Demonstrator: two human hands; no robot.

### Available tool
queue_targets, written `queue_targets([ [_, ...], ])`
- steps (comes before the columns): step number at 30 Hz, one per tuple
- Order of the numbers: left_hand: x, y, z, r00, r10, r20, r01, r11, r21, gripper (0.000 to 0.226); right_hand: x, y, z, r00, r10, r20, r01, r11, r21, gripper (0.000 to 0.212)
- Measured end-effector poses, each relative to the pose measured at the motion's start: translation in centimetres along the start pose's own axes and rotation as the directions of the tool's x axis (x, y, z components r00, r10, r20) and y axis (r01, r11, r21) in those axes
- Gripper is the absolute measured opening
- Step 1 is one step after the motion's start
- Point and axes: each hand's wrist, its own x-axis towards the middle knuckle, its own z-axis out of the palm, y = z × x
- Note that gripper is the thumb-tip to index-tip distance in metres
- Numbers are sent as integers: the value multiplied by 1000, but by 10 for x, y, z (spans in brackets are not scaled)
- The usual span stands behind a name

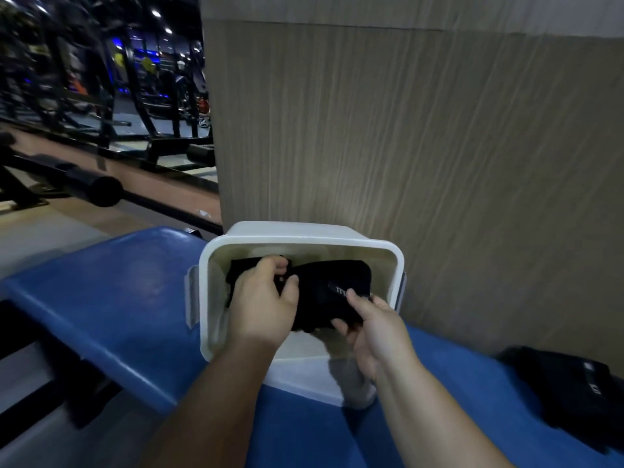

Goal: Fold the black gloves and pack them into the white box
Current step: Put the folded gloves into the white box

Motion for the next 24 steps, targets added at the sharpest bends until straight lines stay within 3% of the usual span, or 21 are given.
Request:
queue_targets([
  [3, 11, -13, -1, 998, 64, -16, -60, 985, 163, 30, 13, -1, 8, 998, -23, -50, 23, 1000, -9, 6],
  [11, 16, -31, 4, 976, 16, 219, -104, 913, 395, 49, 53, 6, 24, 988, -27, -155, -9, 974, -227, 8],
  [18, 19, -46, 17, 958, -23, 286, -126, 862, 491, 50, 70, 4, 28, 988, -34, -152, -59, 820, -570, 15],
  [20, 19, -46, 18, 957, -30, 288, -124, 857, 501, 50, 69, 2, 30, 985, -106, -135, -23, 695, -718, 30],
  [21, 19, -45, 18, 956, -35, 290, -122, 854, 505, 50, 68, 2, 30, 980, -165, -111, 5, 578, -816, 36],
  [24, 18, -43, 19, 956, -39, 292, -124, 847, 518, 50, 59, 2, 30, 925, -376, 43, 91, 111, -990, 49],
])
